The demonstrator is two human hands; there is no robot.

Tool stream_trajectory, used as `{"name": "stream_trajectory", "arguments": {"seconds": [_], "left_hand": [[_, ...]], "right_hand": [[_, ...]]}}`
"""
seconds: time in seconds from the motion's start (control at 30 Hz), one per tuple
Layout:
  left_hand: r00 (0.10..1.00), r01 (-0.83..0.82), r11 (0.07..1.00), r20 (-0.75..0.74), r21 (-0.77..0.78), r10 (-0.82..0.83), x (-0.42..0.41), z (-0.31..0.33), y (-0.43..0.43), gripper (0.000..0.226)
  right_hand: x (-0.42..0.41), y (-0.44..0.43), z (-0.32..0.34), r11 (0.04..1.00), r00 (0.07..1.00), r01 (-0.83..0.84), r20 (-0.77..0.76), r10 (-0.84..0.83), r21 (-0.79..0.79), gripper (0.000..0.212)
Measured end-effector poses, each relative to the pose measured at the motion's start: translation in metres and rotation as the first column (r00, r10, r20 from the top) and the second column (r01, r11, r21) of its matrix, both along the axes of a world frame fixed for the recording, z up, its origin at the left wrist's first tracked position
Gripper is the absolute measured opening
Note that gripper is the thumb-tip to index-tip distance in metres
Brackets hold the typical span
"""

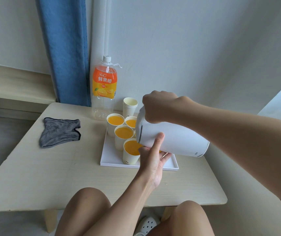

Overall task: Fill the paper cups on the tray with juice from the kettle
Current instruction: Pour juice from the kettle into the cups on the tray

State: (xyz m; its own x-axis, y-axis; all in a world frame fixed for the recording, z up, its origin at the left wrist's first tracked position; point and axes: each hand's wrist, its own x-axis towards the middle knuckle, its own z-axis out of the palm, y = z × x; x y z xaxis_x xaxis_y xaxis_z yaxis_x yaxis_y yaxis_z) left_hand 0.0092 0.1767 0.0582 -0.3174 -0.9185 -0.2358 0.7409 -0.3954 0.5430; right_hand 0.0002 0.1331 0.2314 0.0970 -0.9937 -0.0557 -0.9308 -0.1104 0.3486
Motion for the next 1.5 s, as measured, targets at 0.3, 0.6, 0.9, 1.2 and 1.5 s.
{"name": "stream_trajectory", "arguments": {"seconds": [0.3, 0.6, 0.9, 1.2, 1.5], "left_hand": [[0.996, 0.051, 0.999, 0.070, 0.000, -0.050, -0.016, -0.003, 0.002, 0.050], [0.987, 0.128, 0.988, -0.102, 0.080, -0.120, -0.038, 0.001, 0.010, 0.045], [0.967, 0.135, 0.982, -0.232, 0.129, -0.103, -0.044, 0.002, 0.010, 0.076], [0.961, 0.129, 0.983, -0.262, 0.132, -0.090, -0.044, -0.001, 0.006, 0.076], [0.961, 0.122, 0.984, -0.262, 0.130, -0.085, -0.041, -0.002, 0.006, 0.070]], "right_hand": [[-0.025, 0.009, 0.004, 0.995, 0.994, 0.096, 0.047, -0.097, 0.030, 0.015], [-0.030, 0.002, -0.006, 0.996, 0.992, 0.082, -0.095, -0.078, 0.047, 0.025], [-0.021, -0.007, -0.012, 0.999, 0.983, 0.034, -0.181, -0.026, 0.042, 0.028], [-0.017, -0.013, -0.016, 1.000, 0.975, -0.001, -0.220, 0.004, 0.013, 0.034], [-0.011, -0.011, -0.015, 1.000, 0.977, -0.007, -0.213, 0.012, 0.024, 0.016]]}}
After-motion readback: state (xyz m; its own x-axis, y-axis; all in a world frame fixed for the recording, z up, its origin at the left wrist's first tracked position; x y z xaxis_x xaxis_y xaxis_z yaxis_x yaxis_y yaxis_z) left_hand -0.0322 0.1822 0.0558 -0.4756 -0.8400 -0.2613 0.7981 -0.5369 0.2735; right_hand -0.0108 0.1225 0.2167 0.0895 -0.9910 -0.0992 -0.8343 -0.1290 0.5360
